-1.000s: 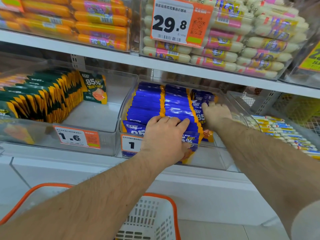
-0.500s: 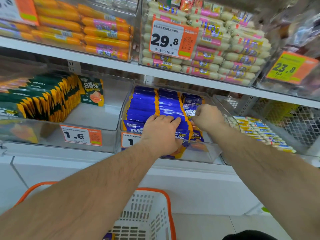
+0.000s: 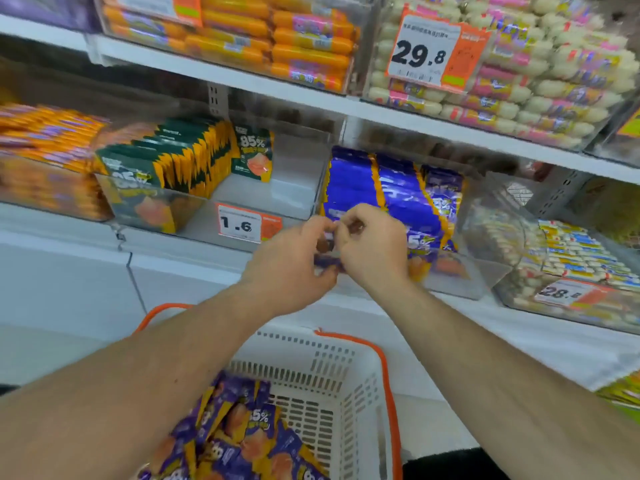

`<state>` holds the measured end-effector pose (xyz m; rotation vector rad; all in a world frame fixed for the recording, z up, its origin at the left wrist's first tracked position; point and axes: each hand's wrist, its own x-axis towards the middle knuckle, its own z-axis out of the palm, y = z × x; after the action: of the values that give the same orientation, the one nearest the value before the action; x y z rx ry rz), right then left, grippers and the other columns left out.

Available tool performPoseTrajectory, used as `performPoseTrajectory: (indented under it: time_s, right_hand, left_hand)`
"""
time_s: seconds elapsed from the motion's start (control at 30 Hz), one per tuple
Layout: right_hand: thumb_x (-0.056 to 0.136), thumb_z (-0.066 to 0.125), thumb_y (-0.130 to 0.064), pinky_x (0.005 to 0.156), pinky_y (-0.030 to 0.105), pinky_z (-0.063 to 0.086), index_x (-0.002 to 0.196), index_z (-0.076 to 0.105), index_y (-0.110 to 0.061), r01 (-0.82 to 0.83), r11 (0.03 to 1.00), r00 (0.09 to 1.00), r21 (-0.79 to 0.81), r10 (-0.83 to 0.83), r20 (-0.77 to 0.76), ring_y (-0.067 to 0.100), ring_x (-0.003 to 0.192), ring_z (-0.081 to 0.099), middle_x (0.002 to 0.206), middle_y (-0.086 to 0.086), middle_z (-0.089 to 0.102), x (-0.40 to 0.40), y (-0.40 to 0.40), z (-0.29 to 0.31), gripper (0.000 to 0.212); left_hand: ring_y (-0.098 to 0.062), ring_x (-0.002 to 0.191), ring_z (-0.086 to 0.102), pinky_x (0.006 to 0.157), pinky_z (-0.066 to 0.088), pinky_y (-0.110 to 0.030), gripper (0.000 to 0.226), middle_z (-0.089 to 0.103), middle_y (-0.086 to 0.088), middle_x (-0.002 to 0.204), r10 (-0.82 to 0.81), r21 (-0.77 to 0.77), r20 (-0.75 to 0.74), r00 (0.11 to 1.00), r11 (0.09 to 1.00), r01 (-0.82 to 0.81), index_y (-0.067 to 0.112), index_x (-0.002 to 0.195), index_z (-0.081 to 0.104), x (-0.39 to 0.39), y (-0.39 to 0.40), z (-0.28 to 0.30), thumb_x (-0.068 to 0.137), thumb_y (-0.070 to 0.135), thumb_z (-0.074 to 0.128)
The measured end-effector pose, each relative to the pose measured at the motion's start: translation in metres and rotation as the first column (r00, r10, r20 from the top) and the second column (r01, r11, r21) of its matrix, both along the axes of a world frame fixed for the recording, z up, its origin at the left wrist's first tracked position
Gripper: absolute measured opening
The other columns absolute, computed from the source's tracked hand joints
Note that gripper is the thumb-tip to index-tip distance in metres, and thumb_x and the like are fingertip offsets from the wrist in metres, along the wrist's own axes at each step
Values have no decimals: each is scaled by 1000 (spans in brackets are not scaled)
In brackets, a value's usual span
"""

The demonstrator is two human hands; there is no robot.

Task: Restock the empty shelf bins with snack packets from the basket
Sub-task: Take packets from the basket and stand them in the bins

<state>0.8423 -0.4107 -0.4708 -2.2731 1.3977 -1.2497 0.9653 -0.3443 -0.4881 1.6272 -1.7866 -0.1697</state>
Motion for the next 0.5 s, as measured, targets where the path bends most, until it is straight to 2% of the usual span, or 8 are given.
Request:
performPoseTrajectory:
  time_s: [0.07, 0.17, 0.23, 0.27, 0.33, 0.43, 0.5]
  right_hand:
    - [79, 63, -15, 62, 33, 45, 72, 67, -13, -94, 994, 996, 58, 94, -9, 22, 70, 59, 70, 2, 66, 22, 10, -37, 8]
    - [84, 63, -15, 66, 34, 49, 74, 65, -14, -164, 908, 971, 386, 218, -101, 25, 75, 61, 73, 2, 64, 48, 27, -108, 10]
    - [86, 60, -14, 67, 36, 50, 71, 59, -11, -131, 783, 933, 608, 304, -192, 29, 74, 58, 72, 7, 59, 61, 35, -164, 15]
    - [86, 57, -11, 63, 35, 46, 70, 54, -10, -97, 708, 911, 700, 346, -223, 33, 70, 53, 72, 13, 54, 67, 38, -192, 16]
    - [86, 54, -10, 57, 34, 33, 72, 42, -14, 4, 551, 874, 834, 404, -271, 27, 60, 39, 67, 13, 41, 73, 49, -238, 19]
    - [92, 56, -15, 53, 34, 28, 64, 40, -17, 141, 391, 879, 910, 374, -297, 19, 46, 28, 53, 3, 31, 76, 67, -293, 32]
    - [95, 58, -25, 49, 31, 28, 63, 39, -17, 189, 303, 913, 934, 297, -281, 17, 44, 28, 51, 1, 30, 81, 80, -319, 38]
  left_hand:
    - [-14, 86, 54, 75, 46, -31, 48, 56, 17, 97, -4, 148, 64, 998, 989, -6, 27, 126, 49, 29, 19, -22, 82, 32, 68]
    - [-9, 83, 50, 76, 42, -27, 40, 60, 16, 107, -53, 459, 233, 971, 886, -61, 29, 126, 52, 70, 45, -55, 88, 35, 62]
    - [-7, 89, 51, 82, 44, -27, 38, 61, 15, 116, -117, 615, 294, 949, 783, -94, 30, 127, 53, 89, 57, -75, 90, 37, 59]
    - [-8, 95, 54, 87, 46, -29, 39, 61, 13, 120, -146, 670, 297, 944, 736, -97, 30, 129, 53, 95, 62, -82, 91, 37, 58]
    - [-14, 111, 55, 94, 46, -31, 45, 59, 8, 129, -194, 768, 266, 944, 635, -85, 25, 136, 50, 102, 64, -91, 93, 36, 56]
    - [-19, 119, 52, 94, 42, -28, 52, 52, 2, 138, -203, 852, 196, 959, 520, -65, 20, 141, 45, 111, 59, -100, 94, 40, 56]
    - [-20, 117, 54, 98, 44, -33, 52, 53, 0, 136, -181, 875, 184, 966, 478, -77, 19, 139, 47, 119, 56, -106, 94, 43, 55]
